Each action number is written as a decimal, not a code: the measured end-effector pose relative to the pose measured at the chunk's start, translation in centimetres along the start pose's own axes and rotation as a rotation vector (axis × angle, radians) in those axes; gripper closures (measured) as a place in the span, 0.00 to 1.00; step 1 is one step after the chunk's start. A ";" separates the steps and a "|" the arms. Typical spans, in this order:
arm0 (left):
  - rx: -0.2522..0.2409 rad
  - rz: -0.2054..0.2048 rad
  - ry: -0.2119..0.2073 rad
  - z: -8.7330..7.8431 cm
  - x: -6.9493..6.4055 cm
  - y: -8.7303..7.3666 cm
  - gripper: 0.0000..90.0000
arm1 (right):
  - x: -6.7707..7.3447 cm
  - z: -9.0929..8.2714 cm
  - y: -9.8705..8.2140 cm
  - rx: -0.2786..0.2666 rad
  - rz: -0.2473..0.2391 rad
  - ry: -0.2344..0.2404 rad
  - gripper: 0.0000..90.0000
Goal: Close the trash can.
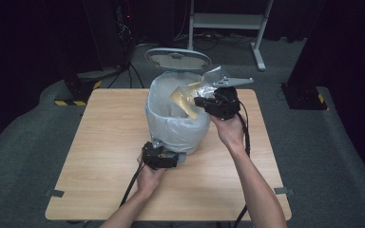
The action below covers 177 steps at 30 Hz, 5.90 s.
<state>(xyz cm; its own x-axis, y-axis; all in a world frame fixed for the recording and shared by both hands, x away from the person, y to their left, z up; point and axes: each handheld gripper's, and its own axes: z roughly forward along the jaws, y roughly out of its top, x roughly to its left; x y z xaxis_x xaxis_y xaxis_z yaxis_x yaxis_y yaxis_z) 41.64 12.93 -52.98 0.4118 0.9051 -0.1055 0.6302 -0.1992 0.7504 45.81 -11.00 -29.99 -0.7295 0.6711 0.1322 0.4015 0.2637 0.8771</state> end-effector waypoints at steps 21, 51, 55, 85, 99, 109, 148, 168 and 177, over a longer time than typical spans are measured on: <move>0.000 0.000 0.000 0.0 0.0 0.0 0.04 | 0.4 2.6 0.9 0.069 -0.027 -0.052 0.98; 0.000 0.006 0.001 0.0 0.1 0.0 0.04 | 0.9 2.5 0.3 0.056 -0.076 -0.092 0.63; -0.001 0.005 0.001 0.0 0.1 0.0 0.04 | 0.7 2.0 0.0 0.033 -0.065 -0.081 0.62; -0.002 0.004 0.002 0.0 0.0 0.0 0.04 | -0.3 -1.9 -2.5 -0.072 -0.010 -0.087 0.56; 0.024 0.044 0.006 -0.2 0.2 0.0 0.04 | -0.7 -3.4 -3.7 -0.105 0.004 -0.096 0.56; -0.004 0.022 0.018 -0.1 0.0 0.0 0.04 | -0.8 -4.6 -4.8 -0.124 0.015 -0.102 0.56; -0.009 0.024 0.024 -0.1 -0.1 0.0 0.04 | -1.4 -5.5 -12.0 -0.116 0.100 -0.120 0.56; -0.009 0.024 0.024 -0.1 -0.1 0.0 0.04 | -2.0 -3.4 -16.2 -0.034 0.135 -0.151 0.55; -0.009 0.023 0.024 -0.1 -0.1 0.0 0.04 | -1.9 -2.4 -18.4 0.005 0.145 -0.174 0.55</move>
<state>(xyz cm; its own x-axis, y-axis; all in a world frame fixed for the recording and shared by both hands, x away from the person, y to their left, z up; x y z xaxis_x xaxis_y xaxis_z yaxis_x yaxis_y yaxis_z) 41.52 12.89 -52.92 0.4106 0.9089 -0.0726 0.6145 -0.2170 0.7585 38.50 -18.78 -45.28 -0.5574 0.8116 0.1749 0.4985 0.1587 0.8522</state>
